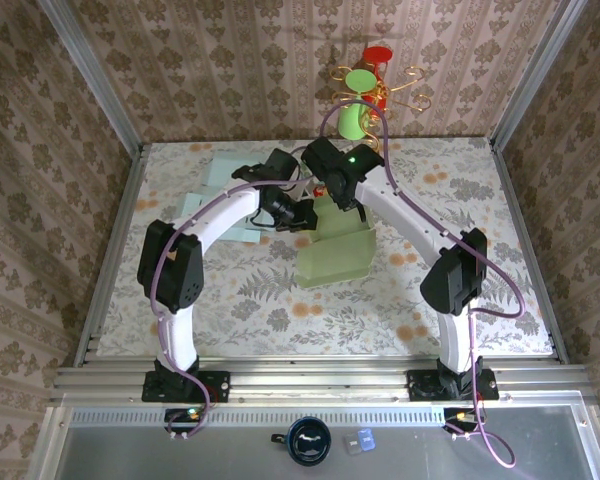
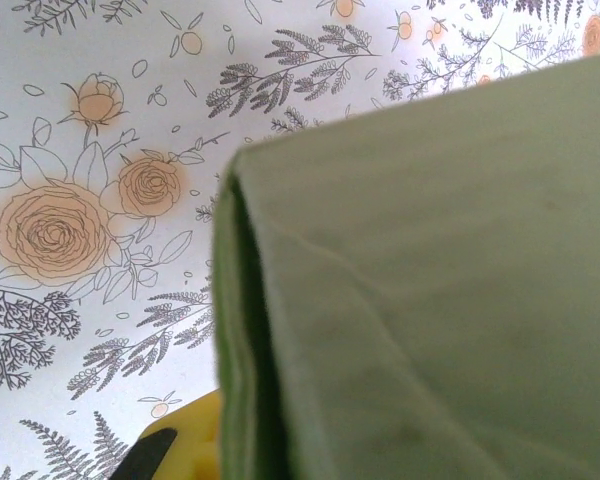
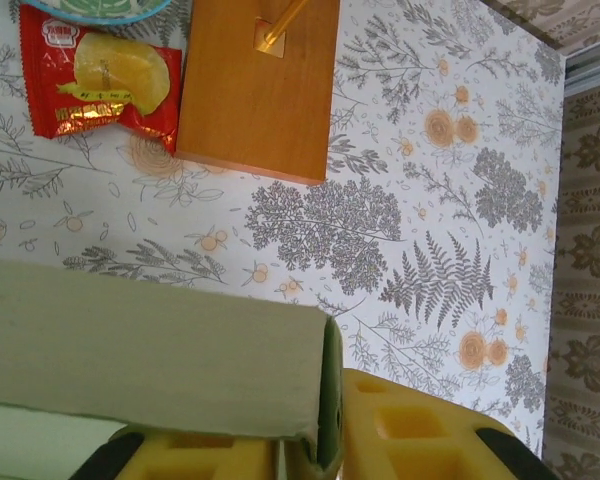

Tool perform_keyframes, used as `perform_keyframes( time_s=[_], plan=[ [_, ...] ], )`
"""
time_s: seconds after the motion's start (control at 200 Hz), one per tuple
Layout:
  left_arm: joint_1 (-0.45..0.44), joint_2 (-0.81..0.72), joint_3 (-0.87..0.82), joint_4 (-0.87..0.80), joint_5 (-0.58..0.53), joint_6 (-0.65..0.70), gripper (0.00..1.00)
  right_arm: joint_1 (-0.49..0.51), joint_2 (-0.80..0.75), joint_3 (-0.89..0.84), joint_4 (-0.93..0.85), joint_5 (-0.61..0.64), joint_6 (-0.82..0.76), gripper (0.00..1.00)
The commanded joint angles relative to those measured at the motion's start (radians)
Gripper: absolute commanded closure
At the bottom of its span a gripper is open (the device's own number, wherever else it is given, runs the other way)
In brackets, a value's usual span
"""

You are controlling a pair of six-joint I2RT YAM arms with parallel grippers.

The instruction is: Fold the paper box

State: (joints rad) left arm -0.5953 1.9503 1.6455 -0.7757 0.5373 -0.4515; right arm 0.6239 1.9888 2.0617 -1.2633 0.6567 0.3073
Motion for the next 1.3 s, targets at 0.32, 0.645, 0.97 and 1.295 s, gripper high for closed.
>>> perform_keyframes(
  time_s=[0.32, 0.645, 0.97, 1.295],
  plan=[
    [-0.020, 0.005, 0.053, -0.070, -0.023, 0.020, 1.00, -0.003, 0.047, 0.047, -0.036, 0.121, -0.005, 0.94],
    [-0.029, 0.002, 0.054, -0.080, -0.055, -0.013, 1.00, 0.005, 0.018, 0.021, -0.038, 0.130, 0.004, 0.71],
    [-0.032, -0.001, 0.064, -0.089, -0.070, -0.029, 1.00, 0.007, -0.009, -0.058, -0.020, 0.149, 0.039, 1.00],
    [-0.034, -0.004, 0.059, -0.096, -0.098, -0.053, 1.00, 0.006, -0.183, -0.214, 0.083, -0.077, 0.070, 0.52]
  ],
)
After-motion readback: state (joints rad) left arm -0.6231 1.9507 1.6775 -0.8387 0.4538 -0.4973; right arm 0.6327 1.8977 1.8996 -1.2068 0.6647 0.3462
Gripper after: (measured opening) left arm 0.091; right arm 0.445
